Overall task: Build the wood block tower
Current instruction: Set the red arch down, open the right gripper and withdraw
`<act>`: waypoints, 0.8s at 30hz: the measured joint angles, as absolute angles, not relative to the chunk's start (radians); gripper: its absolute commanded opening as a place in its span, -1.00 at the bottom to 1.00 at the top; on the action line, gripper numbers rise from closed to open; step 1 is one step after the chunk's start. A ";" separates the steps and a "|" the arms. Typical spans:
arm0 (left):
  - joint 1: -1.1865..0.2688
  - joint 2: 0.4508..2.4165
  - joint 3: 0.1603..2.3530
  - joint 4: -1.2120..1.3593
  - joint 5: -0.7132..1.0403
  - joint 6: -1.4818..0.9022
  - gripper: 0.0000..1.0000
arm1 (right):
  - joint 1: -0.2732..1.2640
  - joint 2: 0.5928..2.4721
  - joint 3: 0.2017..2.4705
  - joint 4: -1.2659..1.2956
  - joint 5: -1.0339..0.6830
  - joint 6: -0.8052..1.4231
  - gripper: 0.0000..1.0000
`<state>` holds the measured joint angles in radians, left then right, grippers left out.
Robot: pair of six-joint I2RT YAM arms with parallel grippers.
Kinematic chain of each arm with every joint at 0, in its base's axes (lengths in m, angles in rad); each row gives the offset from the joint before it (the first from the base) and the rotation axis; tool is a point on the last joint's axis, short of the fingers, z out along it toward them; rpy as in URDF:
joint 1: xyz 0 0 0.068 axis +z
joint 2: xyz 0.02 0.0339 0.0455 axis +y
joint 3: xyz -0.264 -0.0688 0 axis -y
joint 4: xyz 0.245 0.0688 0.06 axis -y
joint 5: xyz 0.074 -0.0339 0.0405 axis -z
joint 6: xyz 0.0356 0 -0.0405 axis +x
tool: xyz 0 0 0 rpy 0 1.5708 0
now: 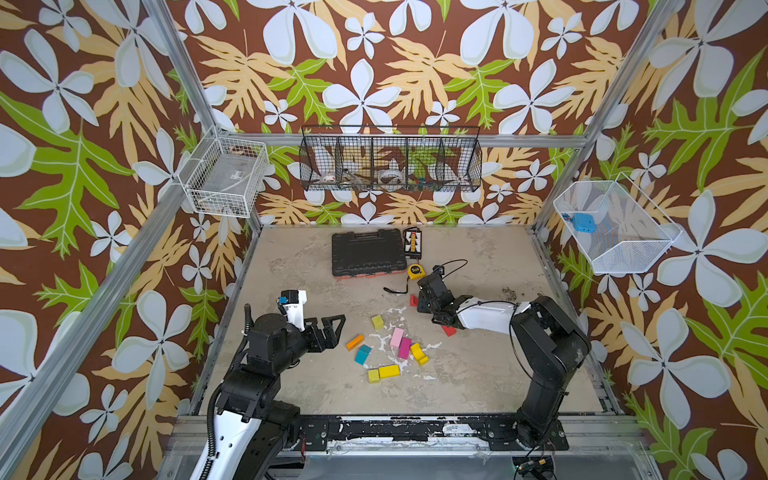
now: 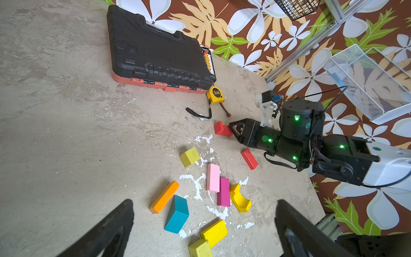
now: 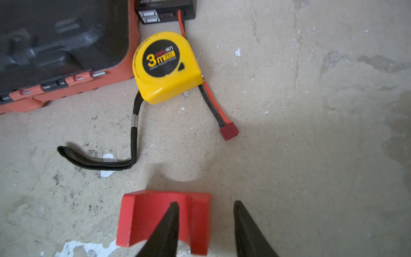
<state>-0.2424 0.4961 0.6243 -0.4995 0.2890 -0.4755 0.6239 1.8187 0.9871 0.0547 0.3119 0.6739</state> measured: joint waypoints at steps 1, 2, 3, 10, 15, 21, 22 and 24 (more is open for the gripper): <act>-0.242 0.498 0.624 -0.499 0.289 -0.476 1.00 | 0.624 1.802 0.981 0.053 0.311 0.672 -0.01; -0.242 0.500 0.624 -0.499 0.289 -0.476 1.00 | 0.625 1.784 0.974 0.052 0.311 0.669 0.00; -0.242 0.500 0.624 -0.500 0.289 -0.476 1.00 | 0.625 1.762 0.963 0.051 0.311 0.668 0.01; -0.243 0.495 0.624 -0.499 0.289 -0.476 1.00 | 0.686 1.506 0.775 0.053 0.315 0.677 0.12; -0.244 0.485 0.624 -0.500 0.290 -0.476 1.00 | 0.897 1.365 0.661 0.035 0.346 0.735 0.17; -0.257 0.478 0.624 -0.500 0.289 -0.476 1.00 | 1.182 1.339 0.675 -0.052 0.475 0.797 0.20; -0.261 0.477 0.624 -0.500 0.289 -0.476 1.00 | 1.198 1.342 0.676 -0.072 0.485 0.810 0.18; -0.269 0.477 0.624 -0.500 0.289 -0.476 1.00 | 1.214 1.352 0.682 -0.109 0.501 0.823 0.17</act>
<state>-0.2687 0.4770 0.6243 -0.5003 0.2893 -0.4755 1.2140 1.3521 0.6815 -0.1085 0.5014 0.8230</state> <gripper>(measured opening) 0.996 0.585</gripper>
